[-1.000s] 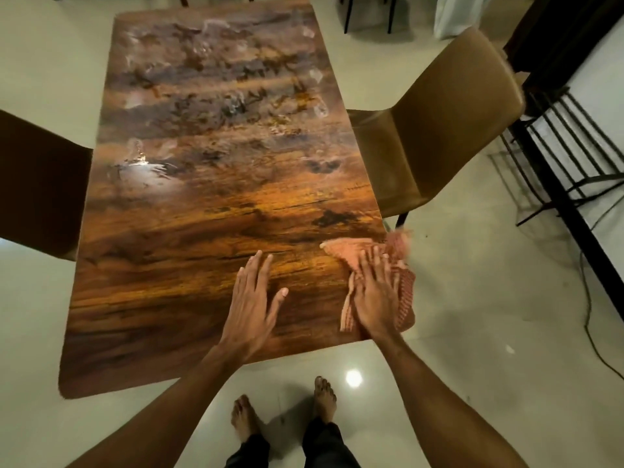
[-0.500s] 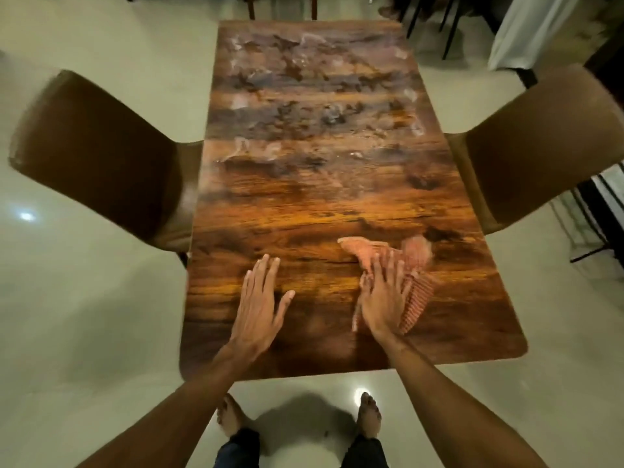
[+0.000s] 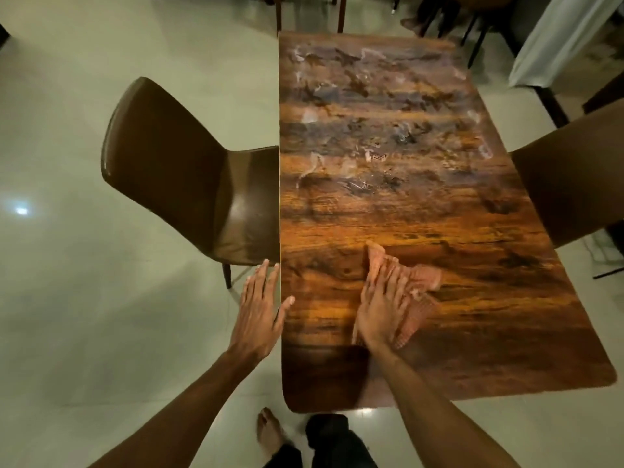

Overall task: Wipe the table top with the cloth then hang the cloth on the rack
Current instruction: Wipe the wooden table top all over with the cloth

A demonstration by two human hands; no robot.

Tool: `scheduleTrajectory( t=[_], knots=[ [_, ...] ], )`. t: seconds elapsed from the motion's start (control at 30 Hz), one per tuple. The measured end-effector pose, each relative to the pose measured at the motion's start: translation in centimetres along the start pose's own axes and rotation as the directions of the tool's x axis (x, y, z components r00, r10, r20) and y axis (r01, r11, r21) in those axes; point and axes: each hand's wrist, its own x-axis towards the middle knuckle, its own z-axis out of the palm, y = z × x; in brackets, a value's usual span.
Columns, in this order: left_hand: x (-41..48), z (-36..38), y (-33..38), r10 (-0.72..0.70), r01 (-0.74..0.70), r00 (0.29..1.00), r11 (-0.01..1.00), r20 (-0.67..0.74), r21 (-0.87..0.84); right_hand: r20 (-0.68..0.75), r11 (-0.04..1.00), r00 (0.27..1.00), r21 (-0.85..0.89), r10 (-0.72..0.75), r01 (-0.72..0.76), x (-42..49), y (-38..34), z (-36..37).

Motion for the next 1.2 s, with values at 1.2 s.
scheduleTrajectory(
  t=[1.2],
  knots=[
    [37.1, -4.8, -5.6, 0.455, -0.472, 0.843, 0.881, 0.288, -0.010, 0.103, 0.979, 0.974, 0.031, -0.202, 0.200, 20.1, -22.1, 4.6]
  ],
)
